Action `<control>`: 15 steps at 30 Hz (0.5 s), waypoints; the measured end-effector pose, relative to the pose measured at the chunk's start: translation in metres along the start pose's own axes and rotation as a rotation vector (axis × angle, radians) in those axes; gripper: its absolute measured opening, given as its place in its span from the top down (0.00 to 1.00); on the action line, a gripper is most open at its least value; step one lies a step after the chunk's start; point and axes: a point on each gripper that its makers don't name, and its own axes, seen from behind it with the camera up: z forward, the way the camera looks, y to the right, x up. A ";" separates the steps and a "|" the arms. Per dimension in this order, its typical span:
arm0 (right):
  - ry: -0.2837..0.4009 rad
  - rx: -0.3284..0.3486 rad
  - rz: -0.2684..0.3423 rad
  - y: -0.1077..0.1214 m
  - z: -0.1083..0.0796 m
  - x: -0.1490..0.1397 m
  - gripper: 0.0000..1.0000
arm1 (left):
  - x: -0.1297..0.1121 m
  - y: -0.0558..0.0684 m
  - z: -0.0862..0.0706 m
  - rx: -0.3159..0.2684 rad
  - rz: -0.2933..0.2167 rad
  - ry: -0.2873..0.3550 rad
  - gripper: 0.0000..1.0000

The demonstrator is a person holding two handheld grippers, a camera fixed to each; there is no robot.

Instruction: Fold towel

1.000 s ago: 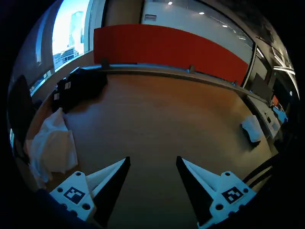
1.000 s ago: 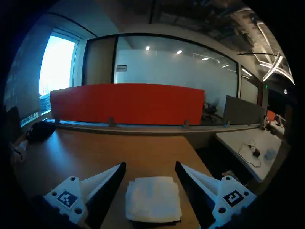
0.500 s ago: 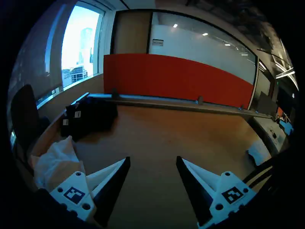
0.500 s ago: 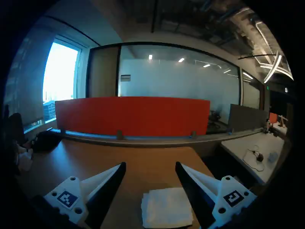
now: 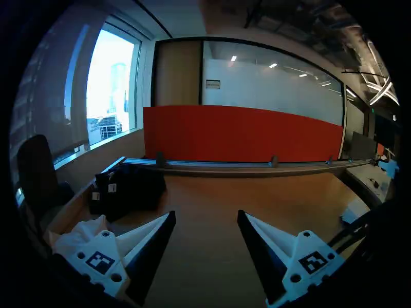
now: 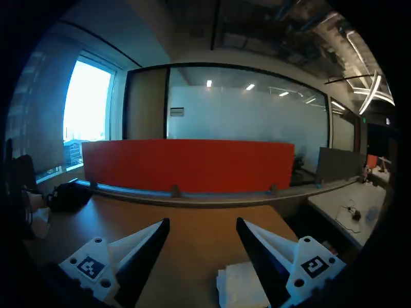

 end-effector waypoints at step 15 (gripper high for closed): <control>0.051 0.019 0.062 -0.055 0.010 0.029 0.00 | 0.019 -0.007 0.004 0.009 -0.013 0.090 0.11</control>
